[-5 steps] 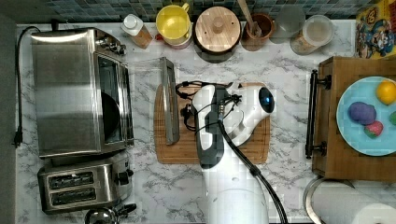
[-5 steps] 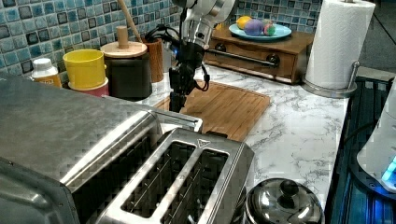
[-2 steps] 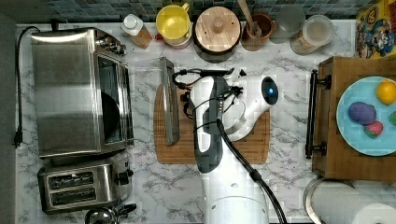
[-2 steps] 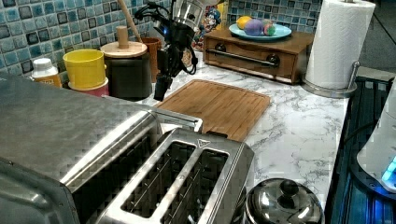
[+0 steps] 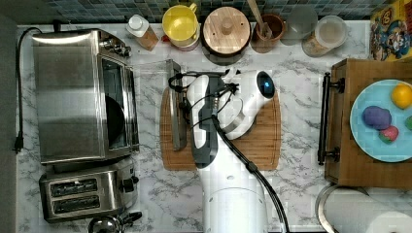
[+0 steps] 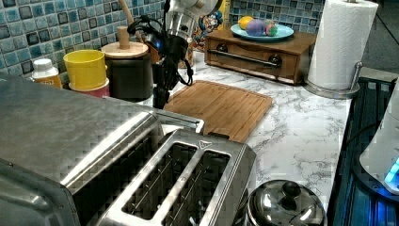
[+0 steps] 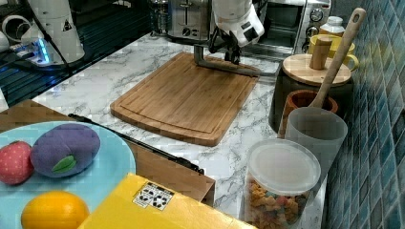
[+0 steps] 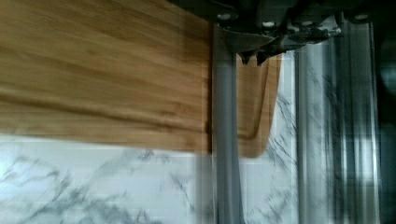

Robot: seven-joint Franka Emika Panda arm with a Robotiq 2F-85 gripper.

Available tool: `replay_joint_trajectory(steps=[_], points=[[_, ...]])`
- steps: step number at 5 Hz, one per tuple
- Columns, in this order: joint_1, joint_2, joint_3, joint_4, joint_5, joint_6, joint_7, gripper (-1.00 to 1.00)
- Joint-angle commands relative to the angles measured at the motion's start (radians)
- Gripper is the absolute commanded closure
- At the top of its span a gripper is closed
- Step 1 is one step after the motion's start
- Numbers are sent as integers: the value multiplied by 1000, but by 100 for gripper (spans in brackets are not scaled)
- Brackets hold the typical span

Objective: Close the oven.

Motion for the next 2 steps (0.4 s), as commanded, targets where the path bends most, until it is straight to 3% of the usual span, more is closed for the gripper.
replay_joint_trajectory(steps=[1,2], points=[[-8,4,17,129,55,-126,83,100],[1,12,31,140,64,-156,102,100]])
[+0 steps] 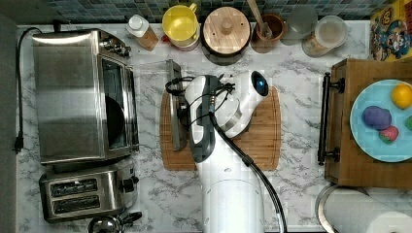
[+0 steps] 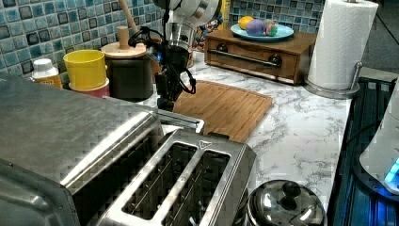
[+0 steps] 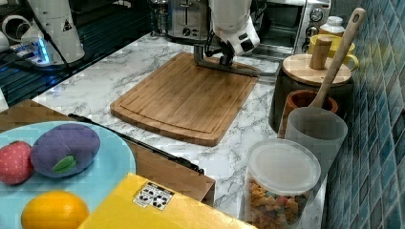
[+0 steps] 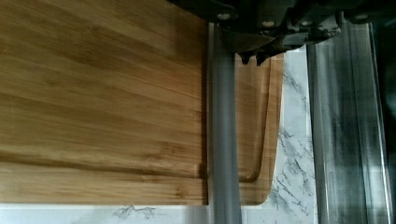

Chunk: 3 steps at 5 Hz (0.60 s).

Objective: Close the oven.

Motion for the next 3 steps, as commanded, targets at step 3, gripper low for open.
replay_joint_trajectory(steps=[3], points=[[69,-138,103,74,95,-48,112,100]])
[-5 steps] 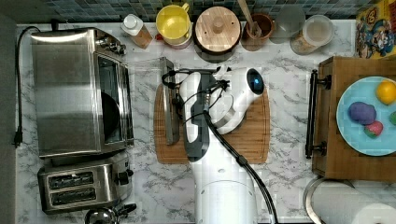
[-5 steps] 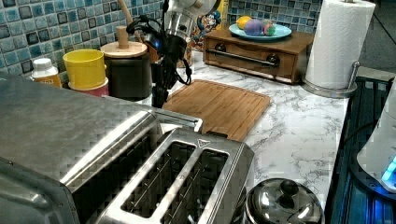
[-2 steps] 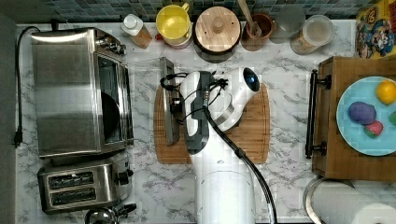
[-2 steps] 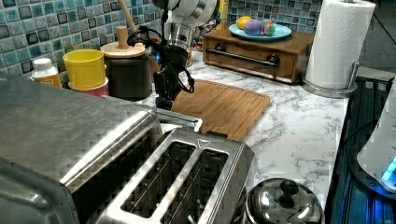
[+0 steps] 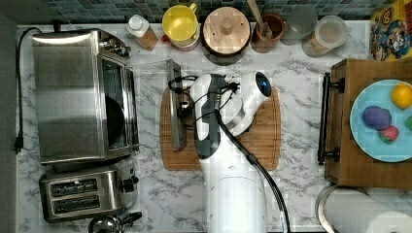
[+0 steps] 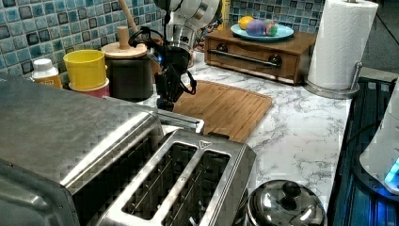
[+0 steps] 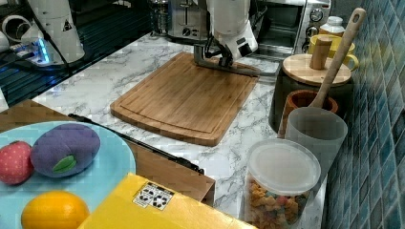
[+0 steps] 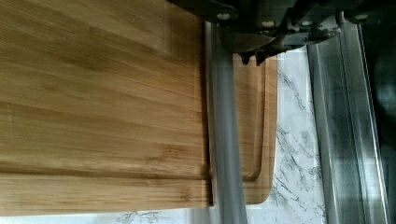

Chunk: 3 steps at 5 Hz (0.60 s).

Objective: Close the oven.

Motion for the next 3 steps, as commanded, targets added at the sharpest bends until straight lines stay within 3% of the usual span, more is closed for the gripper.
replay_joint_trajectory(steps=[1,3], points=[[120,-214,114,71,59,-18,140,100],[224,-228,114,147,-115,12,353,100]])
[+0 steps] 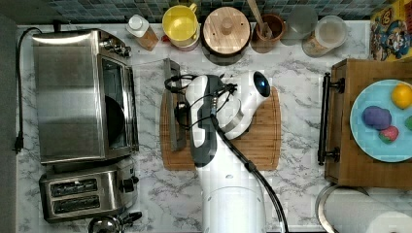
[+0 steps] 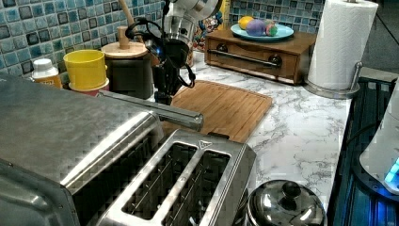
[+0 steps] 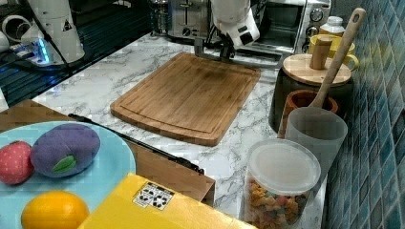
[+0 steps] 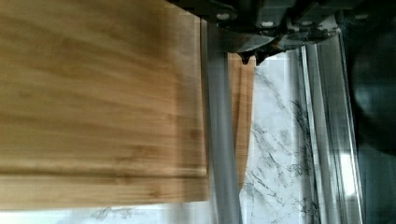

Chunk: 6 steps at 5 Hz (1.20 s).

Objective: Close the oven.

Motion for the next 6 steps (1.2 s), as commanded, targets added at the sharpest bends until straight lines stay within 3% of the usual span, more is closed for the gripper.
replay_joint_trajectory(steps=[1,3,5,6], points=[[221,-167,138,167,-186,58,369,100],[218,-220,192,181,-290,109,510,100],[309,-202,188,251,-658,120,891,100],[303,-219,199,276,-654,97,924,100]])
